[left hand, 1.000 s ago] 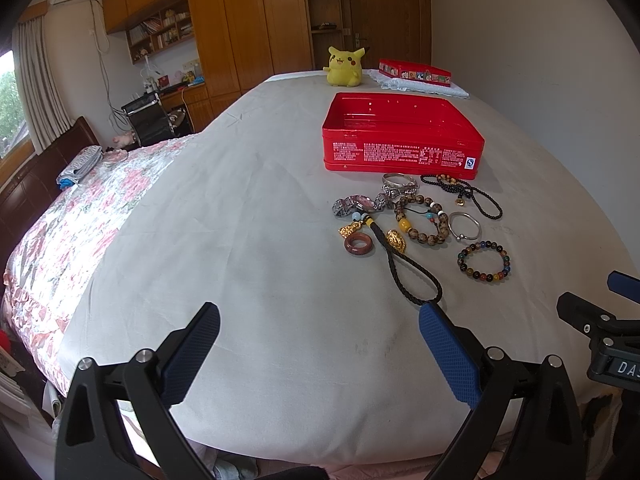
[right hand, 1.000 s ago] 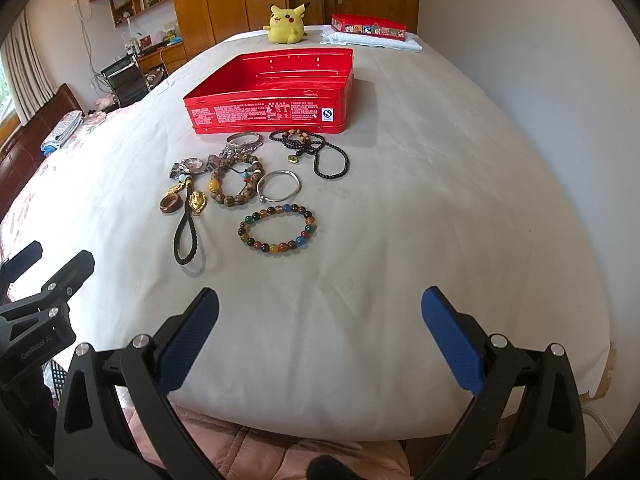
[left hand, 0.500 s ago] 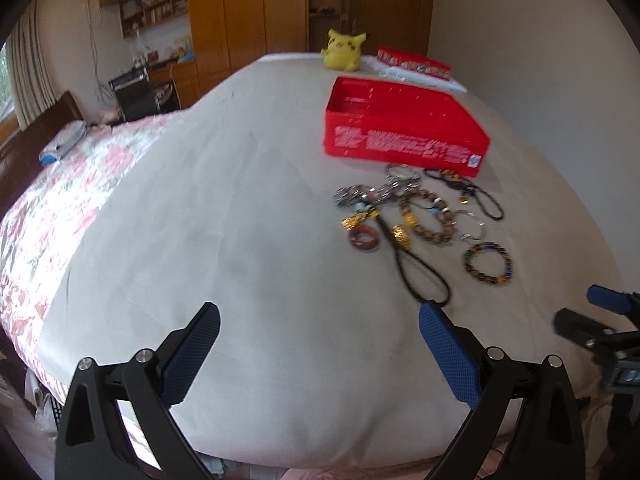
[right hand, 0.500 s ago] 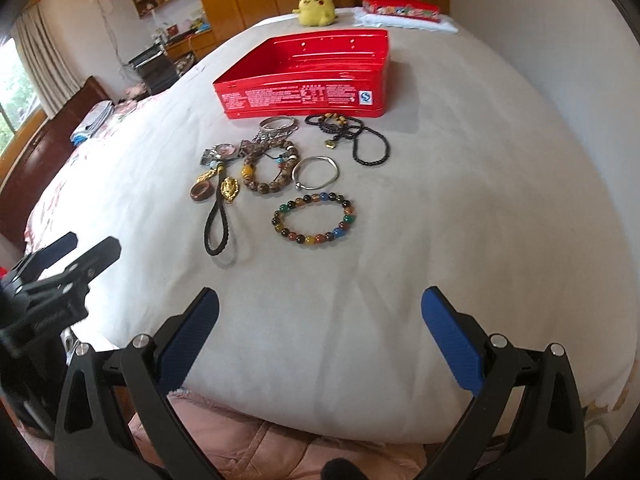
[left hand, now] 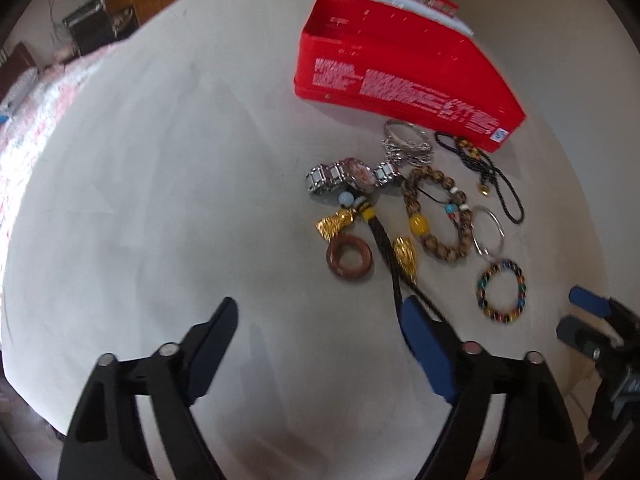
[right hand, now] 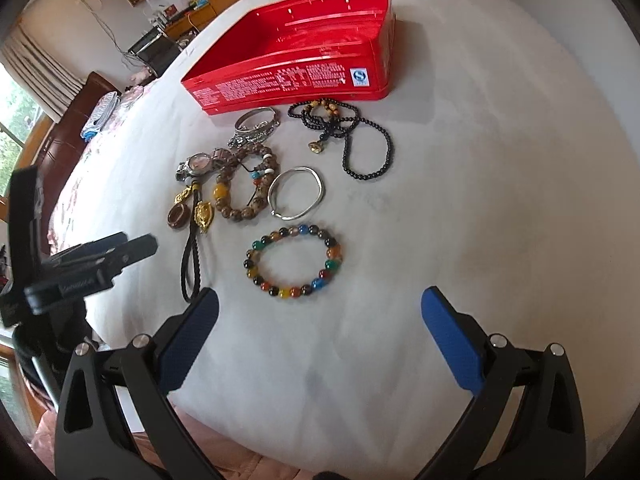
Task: Organize jewelry
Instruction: 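Close the left tool on the brown wooden ring while the right tool grips the multicolour bead bracelet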
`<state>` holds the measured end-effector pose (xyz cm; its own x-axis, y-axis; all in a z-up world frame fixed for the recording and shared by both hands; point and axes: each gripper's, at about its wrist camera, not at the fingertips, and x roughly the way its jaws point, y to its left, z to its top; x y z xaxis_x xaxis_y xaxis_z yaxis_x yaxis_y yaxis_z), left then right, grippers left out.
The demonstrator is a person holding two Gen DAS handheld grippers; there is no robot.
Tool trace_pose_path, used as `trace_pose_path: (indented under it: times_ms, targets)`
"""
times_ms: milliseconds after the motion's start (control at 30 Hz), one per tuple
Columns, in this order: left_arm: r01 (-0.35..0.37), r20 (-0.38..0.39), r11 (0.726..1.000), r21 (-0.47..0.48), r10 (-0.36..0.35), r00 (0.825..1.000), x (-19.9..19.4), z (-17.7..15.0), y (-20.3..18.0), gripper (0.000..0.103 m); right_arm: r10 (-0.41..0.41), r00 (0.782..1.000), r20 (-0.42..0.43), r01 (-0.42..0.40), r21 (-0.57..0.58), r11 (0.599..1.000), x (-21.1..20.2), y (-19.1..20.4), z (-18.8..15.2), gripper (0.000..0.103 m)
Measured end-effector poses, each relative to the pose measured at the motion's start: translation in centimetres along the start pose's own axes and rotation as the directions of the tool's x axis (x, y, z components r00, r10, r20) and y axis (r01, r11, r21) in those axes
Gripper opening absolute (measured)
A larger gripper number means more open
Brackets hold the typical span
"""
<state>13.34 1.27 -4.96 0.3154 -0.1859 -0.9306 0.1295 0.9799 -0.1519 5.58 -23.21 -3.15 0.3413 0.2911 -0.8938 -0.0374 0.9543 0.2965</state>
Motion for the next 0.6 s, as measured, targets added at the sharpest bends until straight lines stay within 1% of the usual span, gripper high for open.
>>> trace_pose_path:
  times_ms: [100,133,167,233,300,367,467,533,567,600]
  targets:
    - [-0.012,-0.041,1.000,-0.001,0.012,0.999,1.0,1.3,-0.4,0.074,0.008,1.000,-0.023,-0.008,0.000,1.000,0.5,-0.4,0.6,0.095]
    - [-0.021,-0.050,1.000,0.001,0.021,0.999,1.3,1.6,-0.5,0.072,0.012,0.999,-0.031,-0.012,0.004,1.000,0.8,-0.6,0.8,0.091]
    - [-0.024,-0.057,1.000,0.005,0.024,0.998,1.5,1.7,-0.6,0.071,0.018,0.999,-0.042,-0.017,0.008,1.000,0.9,-0.8,0.9,0.080]
    - [-0.027,-0.081,0.999,0.023,0.029,0.996,2.0,1.9,-1.1,0.068,0.037,0.996,-0.079,-0.036,0.021,0.999,1.6,-1.2,1.0,0.068]
    - [-0.034,-0.101,0.999,0.031,0.037,0.994,2.5,2.0,-1.4,0.068,0.042,0.995,-0.089,-0.040,0.024,0.999,1.9,-1.4,1.2,0.068]
    - [-0.049,-0.103,0.998,0.035,0.052,0.993,2.8,2.2,-1.5,0.067,0.034,0.996,-0.085,-0.033,0.015,0.999,1.8,-1.4,1.3,0.067]
    - [-0.065,-0.109,0.997,0.037,0.068,0.992,2.9,2.6,-1.7,0.059,0.050,0.995,-0.082,-0.049,0.015,0.999,1.8,-1.6,1.5,0.063]
    - [-0.076,-0.118,0.996,0.047,0.081,0.990,2.9,2.7,-2.0,0.052,0.051,0.995,-0.084,-0.050,0.013,0.999,1.8,-1.6,1.6,0.062]
    - [-0.080,-0.120,0.995,0.052,0.085,0.989,2.9,2.7,-2.1,0.050,0.052,0.995,-0.086,-0.051,0.013,0.999,1.9,-1.5,1.8,0.062]
    - [-0.080,-0.124,0.995,0.057,0.087,0.989,2.9,2.8,-2.4,0.046,0.053,0.995,-0.088,-0.052,0.013,0.999,2.1,-1.4,2.1,0.061]
